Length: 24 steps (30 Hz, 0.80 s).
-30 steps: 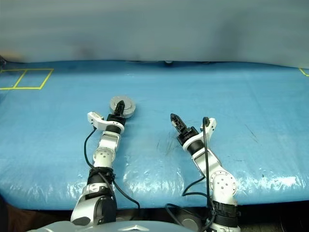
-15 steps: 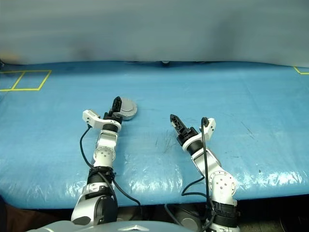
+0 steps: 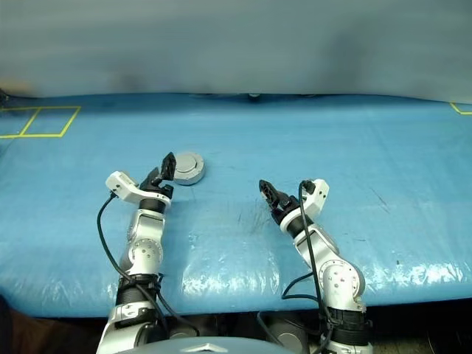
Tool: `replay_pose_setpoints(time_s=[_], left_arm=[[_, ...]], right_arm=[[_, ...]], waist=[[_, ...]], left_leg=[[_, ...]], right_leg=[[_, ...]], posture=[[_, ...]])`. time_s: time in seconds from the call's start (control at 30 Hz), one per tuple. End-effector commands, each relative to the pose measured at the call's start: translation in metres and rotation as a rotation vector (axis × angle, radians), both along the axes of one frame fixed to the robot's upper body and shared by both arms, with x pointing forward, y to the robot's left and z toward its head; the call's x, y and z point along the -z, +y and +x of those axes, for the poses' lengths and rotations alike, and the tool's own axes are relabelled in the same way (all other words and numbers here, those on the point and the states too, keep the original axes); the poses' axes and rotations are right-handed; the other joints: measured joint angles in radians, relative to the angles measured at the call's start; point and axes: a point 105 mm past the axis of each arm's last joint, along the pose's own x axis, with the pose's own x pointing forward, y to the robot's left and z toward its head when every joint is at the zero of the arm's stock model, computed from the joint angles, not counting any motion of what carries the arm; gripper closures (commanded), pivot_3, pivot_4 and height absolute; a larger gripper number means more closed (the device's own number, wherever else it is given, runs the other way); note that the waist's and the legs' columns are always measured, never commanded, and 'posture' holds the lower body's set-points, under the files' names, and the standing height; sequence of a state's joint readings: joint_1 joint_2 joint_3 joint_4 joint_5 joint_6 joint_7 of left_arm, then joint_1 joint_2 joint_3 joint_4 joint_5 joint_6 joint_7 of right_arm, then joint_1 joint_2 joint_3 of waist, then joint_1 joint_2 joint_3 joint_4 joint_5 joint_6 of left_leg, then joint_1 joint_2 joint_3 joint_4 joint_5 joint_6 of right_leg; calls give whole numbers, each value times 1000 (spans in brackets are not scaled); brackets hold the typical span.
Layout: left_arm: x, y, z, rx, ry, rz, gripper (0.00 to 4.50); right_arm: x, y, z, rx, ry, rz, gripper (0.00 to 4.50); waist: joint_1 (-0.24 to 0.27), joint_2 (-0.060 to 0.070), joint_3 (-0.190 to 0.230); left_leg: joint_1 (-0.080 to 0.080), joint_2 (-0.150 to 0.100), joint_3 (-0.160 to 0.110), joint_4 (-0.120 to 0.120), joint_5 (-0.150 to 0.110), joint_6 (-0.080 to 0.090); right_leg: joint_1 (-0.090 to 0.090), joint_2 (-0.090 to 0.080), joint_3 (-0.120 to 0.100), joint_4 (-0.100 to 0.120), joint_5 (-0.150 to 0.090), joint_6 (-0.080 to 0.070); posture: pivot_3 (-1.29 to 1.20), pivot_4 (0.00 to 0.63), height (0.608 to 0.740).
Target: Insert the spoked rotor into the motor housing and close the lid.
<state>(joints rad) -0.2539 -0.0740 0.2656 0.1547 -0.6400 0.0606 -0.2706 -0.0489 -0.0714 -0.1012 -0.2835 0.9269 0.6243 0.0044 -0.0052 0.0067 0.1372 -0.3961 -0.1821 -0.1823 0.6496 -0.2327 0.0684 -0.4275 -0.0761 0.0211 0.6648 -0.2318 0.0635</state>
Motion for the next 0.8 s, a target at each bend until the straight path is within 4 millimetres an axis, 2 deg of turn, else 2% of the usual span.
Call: replay_pose_setpoints(time_s=[0.03,0.23,0.3,0.37,0.43,0.47,0.7,0.8], left_arm=[[-35,-32,-11,221,-193,104,44],[-44,-61,-26,456,-307,353,44],[-41,-72,-32,536,-340,471,44],[-31,-80,-37,607,-366,593,44],[-13,-86,-40,676,-358,706,44],[-5,-87,-40,700,-360,757,44],[16,-100,-44,760,-388,894,44],[18,-103,-46,775,-403,895,0]], right_arm=[[-16,-13,1,40,-141,-129,626],[-25,-29,-2,17,-245,-239,626],[-23,-36,-2,2,-262,-348,626],[-18,-42,-2,-31,-272,-476,626],[-10,-49,-2,-88,-307,-704,626],[-9,-50,-3,-112,-327,-752,626],[-21,-38,-9,-237,-494,-783,626],[-15,-38,-8,-243,-480,-806,16]], waist=[[1,0,0],[-5,1,0],[-3,1,0],[-1,1,0],[1,1,-1],[2,1,-1],[6,1,-1],[11,1,-1]], left_leg=[[0,0,0,0,0,0],[1,0,1,0,0,-1],[1,0,1,0,0,-1],[1,0,1,0,0,-1],[1,0,1,0,0,-1],[2,0,1,-1,0,-1],[1,1,1,-1,1,-1],[1,1,1,-1,0,-1]], right_leg=[[0,0,0,0,0,0],[1,0,1,1,0,-1],[1,0,1,1,0,-1],[0,0,1,1,0,-1],[0,0,1,0,0,-1],[0,0,1,0,0,-1],[3,0,1,1,0,-1],[3,0,1,1,0,-1]], posture=[[0,150,740],[0,150,740],[0,150,740],[0,150,740],[0,150,740],[0,150,740],[0,150,740],[0,150,740]])
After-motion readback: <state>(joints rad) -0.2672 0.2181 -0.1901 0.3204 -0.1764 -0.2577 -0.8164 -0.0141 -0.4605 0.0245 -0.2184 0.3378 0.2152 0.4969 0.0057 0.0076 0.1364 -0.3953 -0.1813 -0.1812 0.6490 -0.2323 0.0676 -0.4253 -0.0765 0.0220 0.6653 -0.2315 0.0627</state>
